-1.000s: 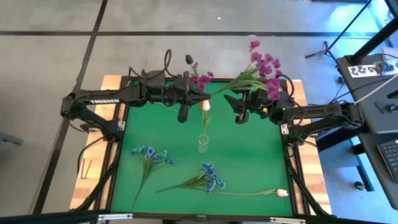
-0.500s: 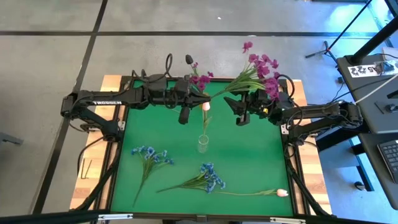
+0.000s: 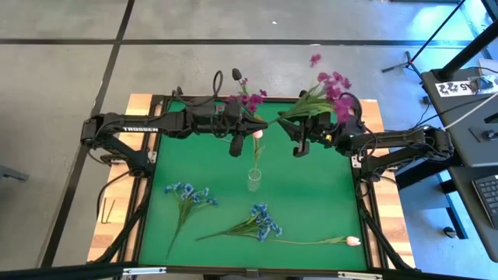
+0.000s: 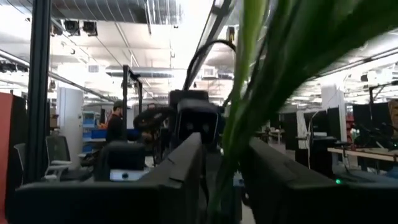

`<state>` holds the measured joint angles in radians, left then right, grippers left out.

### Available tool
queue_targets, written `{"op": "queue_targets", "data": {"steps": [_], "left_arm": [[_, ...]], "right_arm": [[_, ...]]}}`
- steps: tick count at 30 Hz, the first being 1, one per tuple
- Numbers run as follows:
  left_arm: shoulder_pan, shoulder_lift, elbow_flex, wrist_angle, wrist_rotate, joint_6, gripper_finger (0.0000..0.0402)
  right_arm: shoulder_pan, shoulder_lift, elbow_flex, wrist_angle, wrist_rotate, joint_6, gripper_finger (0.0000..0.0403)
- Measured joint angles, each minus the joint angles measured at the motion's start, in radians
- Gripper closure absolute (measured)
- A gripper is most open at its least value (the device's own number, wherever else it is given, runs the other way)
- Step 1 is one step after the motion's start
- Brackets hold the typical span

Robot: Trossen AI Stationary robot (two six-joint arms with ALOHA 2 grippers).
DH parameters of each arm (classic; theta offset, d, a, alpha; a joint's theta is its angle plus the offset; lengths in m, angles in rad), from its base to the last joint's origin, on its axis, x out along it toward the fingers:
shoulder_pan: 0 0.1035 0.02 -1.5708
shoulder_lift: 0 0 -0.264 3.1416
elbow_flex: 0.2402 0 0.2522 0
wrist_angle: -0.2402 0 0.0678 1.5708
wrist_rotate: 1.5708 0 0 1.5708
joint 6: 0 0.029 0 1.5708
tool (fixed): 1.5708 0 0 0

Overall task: Sort flowers into vase by color
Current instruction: Put the purple flowers into the yellow vase

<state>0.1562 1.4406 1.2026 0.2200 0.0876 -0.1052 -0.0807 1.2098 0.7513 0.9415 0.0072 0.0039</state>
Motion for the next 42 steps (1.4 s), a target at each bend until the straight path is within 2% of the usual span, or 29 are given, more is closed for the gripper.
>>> {"op": "queue_targets", "data": {"steps": [5, 16, 19, 23, 26, 34, 37, 42], "left_arm": [[0.0, -0.002, 0.0, 0.019, -0.001, 0.001, 0.0401], [0.0, -0.002, 0.0, 0.001, 0.009, -0.015, 0.0401], [0.0, -0.002, 0.0, -0.007, 0.012, -0.016, 0.0401], [0.0, -0.002, 0.0, -0.01, 0.012, -0.017, 0.0401], [0.0, -0.002, 0.0, -0.01, 0.012, -0.023, 0.04], [0.0, -0.023, 0.001, -0.034, -0.004, -0.046, 0.0332], [0.006, -0.066, 0.001, -0.082, -0.032, -0.034, 0.031], [0.008, -0.175, 0.001, -0.152, -0.091, 0.009, 0.0285]], "right_arm": [[0.0, 0.0, 0.0, -0.036, 0.0, 0.0, 0.0325], [0.0, 0.001, 0.0, -0.026, 0.0, -0.001, 0.0329], [0.0, 0.001, 0.0, -0.027, 0.0, -0.001, 0.0347], [0.0, 0.001, 0.0, -0.029, 0.0, -0.002, 0.039], [0.001, 0.001, 0.0, -0.03, 0.0, -0.006, 0.0388], [0.001, 0.0, 0.0, -0.035, 0.0, -0.013, 0.0394], [0.0, -0.008, 0.0, -0.051, 0.003, -0.034, 0.0397], [0.0, -0.047, 0.0, -0.12, 0.079, -0.09, 0.0397]]}}
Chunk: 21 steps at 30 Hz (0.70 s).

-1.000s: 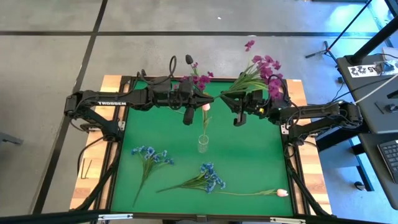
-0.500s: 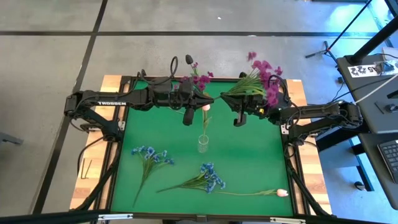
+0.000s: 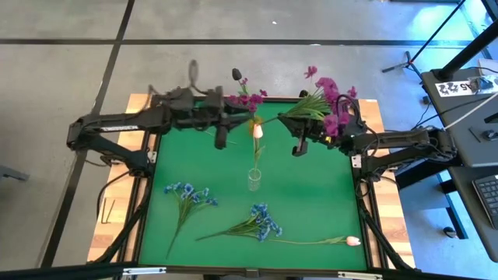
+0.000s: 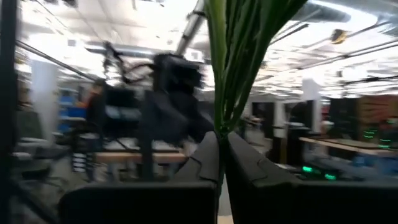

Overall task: Sort flowers into vase by color
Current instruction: Put the purple flowers into the yellow vase

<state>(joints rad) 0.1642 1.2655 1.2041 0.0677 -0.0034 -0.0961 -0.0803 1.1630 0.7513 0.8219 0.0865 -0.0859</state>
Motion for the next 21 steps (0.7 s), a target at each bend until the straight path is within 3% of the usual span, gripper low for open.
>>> {"op": "queue_targets", "data": {"steps": [6, 12, 16, 21], "left_arm": [[0.0, -0.141, 0.001, -0.16, -0.099, 0.046, 0.0278], [0.0, -0.233, 0.001, -0.35, -0.199, 0.05, 0.0277], [0.0, -0.234, 0.0, -0.469, -0.244, 0.049, 0.0277], [0.0, -0.235, 0.0, -0.506, -0.33, 0.076, 0.0279]], "right_arm": [[-0.014, -0.051, 0.002, -0.143, 0.154, -0.101, 0.0398], [-0.109, -0.062, 0.002, -0.295, 0.171, -0.1, 0.0398], [-0.211, -0.061, 0.002, -0.368, 0.101, -0.066, 0.0398], [-0.342, -0.055, 0.002, -0.418, -0.1, 0.037, 0.0398]]}}
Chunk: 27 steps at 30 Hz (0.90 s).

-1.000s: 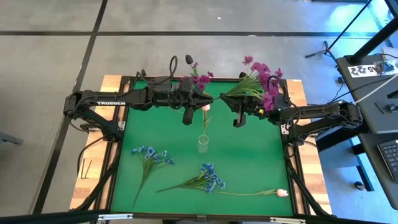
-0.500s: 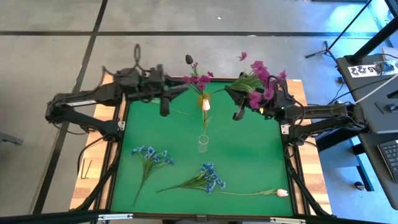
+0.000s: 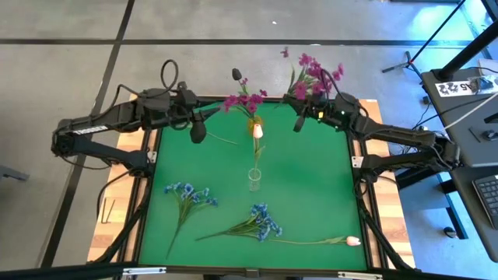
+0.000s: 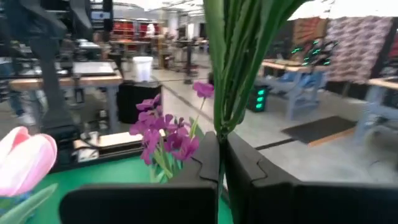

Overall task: Sort flowers into vase by color
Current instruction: Put the purple flowers into the yellow vase

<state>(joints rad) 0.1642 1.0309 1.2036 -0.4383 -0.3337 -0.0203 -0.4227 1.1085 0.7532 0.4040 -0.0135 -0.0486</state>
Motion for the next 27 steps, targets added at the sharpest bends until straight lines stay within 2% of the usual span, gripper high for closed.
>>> {"op": "queue_targets", "data": {"steps": [2, 5, 13, 23, 27], "left_arm": [[0.0, -0.014, -0.007, 0.004, -0.021, 0.01, 0.0285], [0.0, -0.064, -0.067, 0.078, -0.032, 0.026, 0.0297], [0.0, -0.196, -0.321, 0.337, -0.032, 0.025, 0.0322], [0.0, -0.25, -0.419, 0.367, -0.033, 0.002, 0.0326], [0.0, -0.255, -0.441, 0.368, -0.04, -0.002, 0.0326]], "right_arm": [[-0.034, 0.01, 0.0, -0.012, -0.065, 0.027, 0.0398], [-0.046, 0.039, 0.0, -0.012, -0.106, 0.041, 0.0398], [-0.043, 0.157, -0.001, 0.043, -0.129, 0.018, 0.0398], [-0.053, 0.244, -0.003, 0.128, -0.189, 0.008, 0.0399], [-0.071, 0.249, -0.086, 0.23, -0.19, 0.019, 0.0399]]}}
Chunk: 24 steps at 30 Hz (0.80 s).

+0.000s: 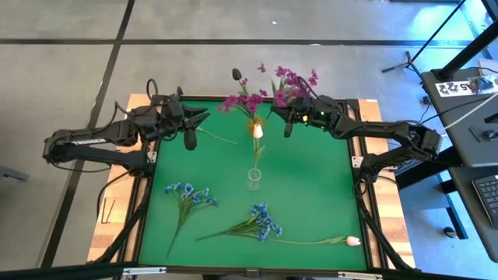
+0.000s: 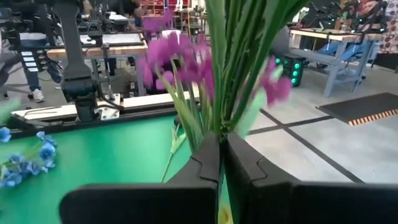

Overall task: Sort flowers into vase by color
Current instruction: Put the purple flowers into the yellow vase

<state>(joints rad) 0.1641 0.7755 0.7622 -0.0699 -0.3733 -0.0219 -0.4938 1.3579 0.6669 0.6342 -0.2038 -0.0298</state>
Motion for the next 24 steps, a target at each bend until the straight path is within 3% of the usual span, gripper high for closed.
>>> {"op": "queue_targets", "data": {"steps": [7, 12, 17, 24], "left_arm": [[0.002, -0.004, -0.03, 0.027, -0.027, 0.009, 0.0326], [0.001, -0.004, -0.136, 0.204, -0.027, 0.086, 0.0326], [0.023, -0.017, -0.256, 0.398, -0.029, 0.068, 0.0326], [0.034, -0.016, -0.296, 0.434, -0.026, 0.015, 0.0326]], "right_arm": [[-0.015, 0.007, -0.135, 0.24, -0.039, 0.086, 0.0399], [0.015, 0.03, -0.117, 0.238, -0.025, 0.057, 0.0399], [0.016, 0.079, -0.074, 0.24, -0.017, 0.048, 0.0399], [0.016, 0.168, -0.007, 0.238, -0.017, 0.021, 0.0397]]}}
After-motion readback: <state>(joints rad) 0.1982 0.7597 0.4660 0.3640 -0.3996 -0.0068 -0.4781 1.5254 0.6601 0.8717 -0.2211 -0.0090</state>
